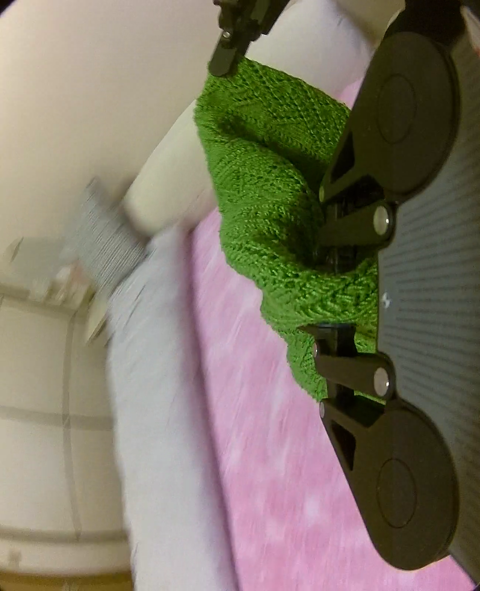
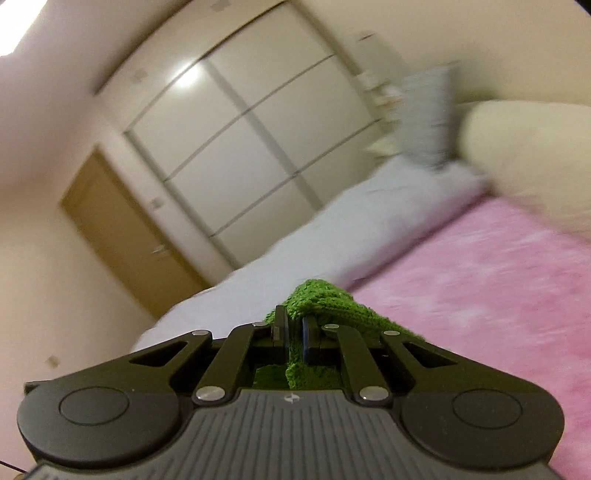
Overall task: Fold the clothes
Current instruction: 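Carry the green sweater with both grippers onto the open bed area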
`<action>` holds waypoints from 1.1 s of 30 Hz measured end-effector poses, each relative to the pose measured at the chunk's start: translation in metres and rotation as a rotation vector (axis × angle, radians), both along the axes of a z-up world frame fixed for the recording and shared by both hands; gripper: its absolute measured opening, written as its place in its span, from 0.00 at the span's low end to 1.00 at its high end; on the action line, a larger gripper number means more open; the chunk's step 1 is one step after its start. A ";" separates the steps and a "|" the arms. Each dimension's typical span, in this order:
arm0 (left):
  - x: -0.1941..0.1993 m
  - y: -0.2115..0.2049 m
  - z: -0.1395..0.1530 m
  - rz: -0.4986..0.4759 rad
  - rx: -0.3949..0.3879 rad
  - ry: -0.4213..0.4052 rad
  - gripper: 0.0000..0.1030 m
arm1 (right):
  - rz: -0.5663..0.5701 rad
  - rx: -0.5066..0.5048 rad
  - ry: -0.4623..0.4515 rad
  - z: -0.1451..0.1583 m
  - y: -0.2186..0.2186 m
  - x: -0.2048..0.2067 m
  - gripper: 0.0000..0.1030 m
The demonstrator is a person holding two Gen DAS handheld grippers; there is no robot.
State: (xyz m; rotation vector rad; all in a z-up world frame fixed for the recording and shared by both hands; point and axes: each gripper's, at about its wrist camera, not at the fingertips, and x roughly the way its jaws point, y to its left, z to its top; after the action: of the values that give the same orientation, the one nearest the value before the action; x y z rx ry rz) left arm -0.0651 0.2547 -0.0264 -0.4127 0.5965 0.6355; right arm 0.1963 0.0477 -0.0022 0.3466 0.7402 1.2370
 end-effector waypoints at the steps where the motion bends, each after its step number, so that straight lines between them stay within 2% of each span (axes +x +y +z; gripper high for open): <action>1: -0.028 0.011 0.014 0.030 0.025 -0.002 0.14 | 0.028 0.007 0.010 0.003 0.020 -0.020 0.08; 3: -0.085 0.036 0.037 0.099 0.064 -0.004 0.14 | 0.088 0.015 0.036 0.008 0.063 -0.060 0.09; 5: -0.128 0.057 0.045 0.164 0.095 0.025 0.17 | 0.146 -0.004 0.079 0.010 0.108 -0.099 0.12; 6: -0.147 0.069 0.045 0.191 0.095 0.070 0.18 | 0.173 -0.040 0.117 0.008 0.131 -0.118 0.21; 7: -0.166 0.081 0.044 0.218 0.094 0.116 0.20 | 0.197 -0.101 0.146 0.005 0.152 -0.135 0.26; 9: -0.196 0.097 0.032 0.278 0.073 0.220 0.23 | 0.224 -0.232 0.144 -0.002 0.181 -0.168 0.32; 10: -0.211 0.104 0.024 0.309 0.059 0.269 0.24 | 0.235 -0.297 0.139 -0.006 0.194 -0.185 0.42; 11: -0.227 0.109 0.016 0.334 0.039 0.295 0.27 | 0.250 -0.354 0.126 -0.011 0.202 -0.202 0.46; 14: -0.265 0.111 -0.006 0.400 -0.031 0.358 0.28 | 0.315 -0.510 0.071 -0.023 0.206 -0.251 0.52; 16: -0.293 0.105 -0.021 0.438 -0.070 0.406 0.28 | 0.356 -0.585 0.045 -0.031 0.206 -0.282 0.54; 18: -0.326 0.097 -0.028 0.471 -0.111 0.419 0.28 | 0.423 -0.650 0.016 -0.043 0.215 -0.300 0.62; 19: -0.339 0.091 -0.031 0.486 -0.131 0.425 0.28 | 0.450 -0.674 -0.005 -0.045 0.217 -0.311 0.63; 22: -0.367 0.069 -0.034 0.534 -0.161 0.422 0.35 | 0.533 -0.709 -0.074 -0.057 0.227 -0.339 0.69; 23: -0.366 0.059 -0.033 0.545 -0.164 0.422 0.39 | 0.556 -0.713 -0.088 -0.060 0.226 -0.350 0.69; 27: -0.366 0.031 -0.028 0.577 -0.155 0.419 0.44 | 0.632 -0.713 -0.126 -0.058 0.214 -0.378 0.76; 30: -0.360 0.005 -0.017 0.595 -0.132 0.418 0.55 | 0.656 -0.717 -0.139 -0.060 0.202 -0.386 0.78; 33: -0.355 -0.021 -0.011 0.605 -0.117 0.410 0.55 | 0.660 -0.720 -0.137 -0.062 0.182 -0.390 0.78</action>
State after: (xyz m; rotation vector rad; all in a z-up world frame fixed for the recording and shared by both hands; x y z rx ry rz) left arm -0.4198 0.2333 -0.0370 -0.5849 0.9108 1.2865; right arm -0.1936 0.2292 -0.0642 -0.6153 1.1686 1.4781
